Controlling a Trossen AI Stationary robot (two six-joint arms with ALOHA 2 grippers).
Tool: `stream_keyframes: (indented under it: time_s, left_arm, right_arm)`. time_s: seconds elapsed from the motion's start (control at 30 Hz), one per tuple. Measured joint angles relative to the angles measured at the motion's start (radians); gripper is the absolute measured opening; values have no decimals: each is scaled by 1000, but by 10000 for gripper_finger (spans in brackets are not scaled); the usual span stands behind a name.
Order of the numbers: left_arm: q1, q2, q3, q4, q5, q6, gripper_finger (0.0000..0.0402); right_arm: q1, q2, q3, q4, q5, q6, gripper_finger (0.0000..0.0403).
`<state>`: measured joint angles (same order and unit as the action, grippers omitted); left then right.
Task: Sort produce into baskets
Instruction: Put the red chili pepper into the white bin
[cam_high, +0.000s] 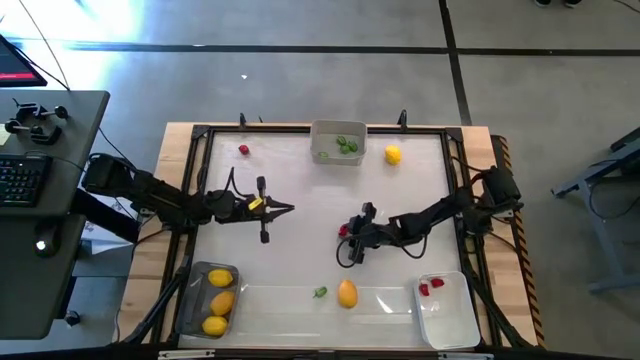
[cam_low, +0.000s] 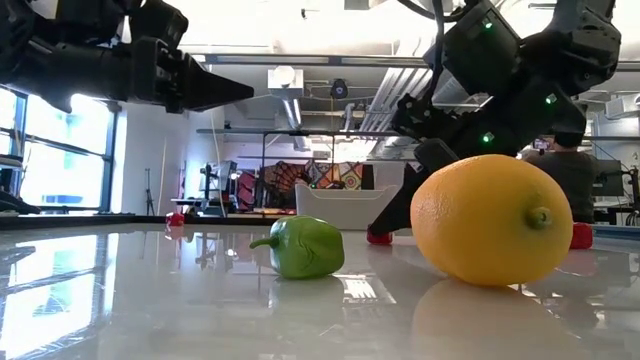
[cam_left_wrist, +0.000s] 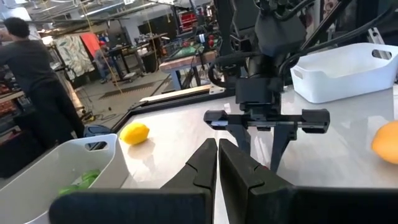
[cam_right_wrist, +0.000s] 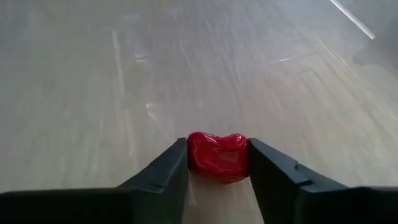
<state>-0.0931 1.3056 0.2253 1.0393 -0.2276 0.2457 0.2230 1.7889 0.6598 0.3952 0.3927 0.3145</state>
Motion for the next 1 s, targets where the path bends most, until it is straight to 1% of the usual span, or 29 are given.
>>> stream_keyframes:
  time_s: [0.1,0.23,0.37,0.47,0.53,0.63,0.7,0.77,0.93,1.0]
  left_arm:
    - [1,0,0,1,0,12,5]
    - [1,0,0,7,0,28,5]
    - [1,0,0,15,0,53,5]
    - [1,0,0,27,0,72,5]
    - [1,0,0,40,0,73,5]
    - [2,0,0,63,1,82,5]
    - [7,0,0,66,8,97,5]
    - [13,0,0,66,8,105,5]
    - [43,0,0,68,8,106,5]
    - [55,0,0,68,8,106,5]
  right_arm:
    - [0,-7,0,-2,-21,2,125]
    - [16,-55,0,-7,-27,2,120]
    - [50,-152,0,-46,-26,10,120]
    - [86,-251,1,-126,-28,75,120]
    - [120,-322,2,-204,-40,141,120]
    - [179,-426,2,-325,-94,255,119]
    - [226,-489,8,-433,-116,365,119]
    - [283,-531,45,-574,-114,486,119]
    - [426,-550,211,-914,-110,782,119]
    - [485,-541,284,-1006,-114,913,119]
